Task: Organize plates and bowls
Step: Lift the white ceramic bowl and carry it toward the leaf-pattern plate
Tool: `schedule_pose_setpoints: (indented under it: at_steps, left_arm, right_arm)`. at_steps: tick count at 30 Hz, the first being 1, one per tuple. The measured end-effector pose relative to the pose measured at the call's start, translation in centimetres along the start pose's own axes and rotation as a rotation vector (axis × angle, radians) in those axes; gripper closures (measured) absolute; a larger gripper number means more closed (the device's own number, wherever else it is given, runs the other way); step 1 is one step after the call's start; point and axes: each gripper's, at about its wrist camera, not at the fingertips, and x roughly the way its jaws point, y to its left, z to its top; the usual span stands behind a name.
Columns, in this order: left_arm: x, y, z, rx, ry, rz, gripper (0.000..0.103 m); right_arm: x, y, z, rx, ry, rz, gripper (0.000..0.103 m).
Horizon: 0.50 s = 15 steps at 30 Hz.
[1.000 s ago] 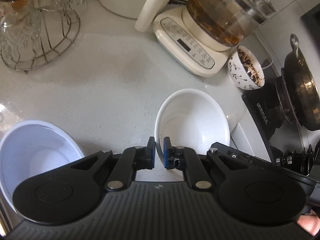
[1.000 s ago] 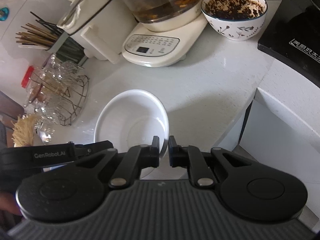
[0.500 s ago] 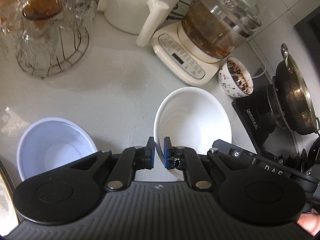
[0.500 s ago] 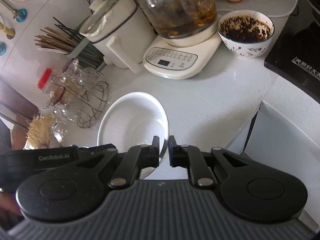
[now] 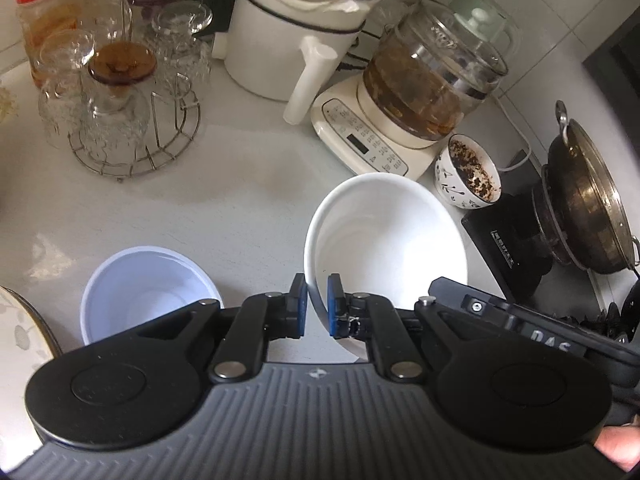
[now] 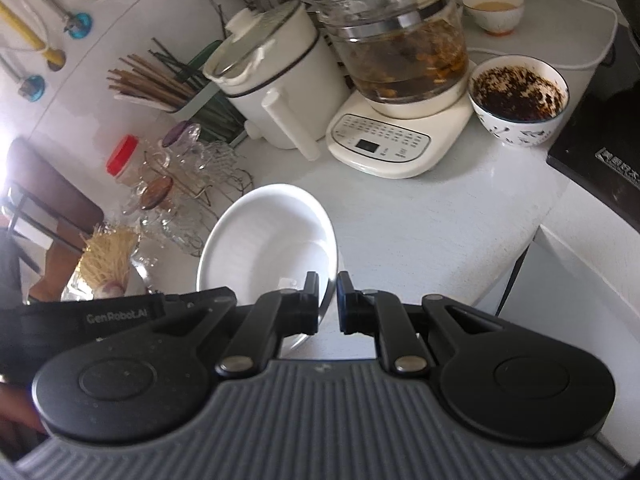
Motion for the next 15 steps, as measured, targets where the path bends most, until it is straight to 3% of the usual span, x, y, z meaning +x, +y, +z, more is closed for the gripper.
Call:
schedule_pose_setpoints:
  at_steps: [4,15]
  left_arm:
    - [-1.2,-0.1,-0.3,0.024,-0.028,0.026,0.092]
    - [-4.9,3.1,-1.4,-0.072,-0.084,0.059,0.092]
  right_arm:
    - [-0.4,1.0,0.2,-0.038,-0.014,0.004,0.091]
    - [0.3,4.8,0.3,-0.123,0.016,0.075,0.091]
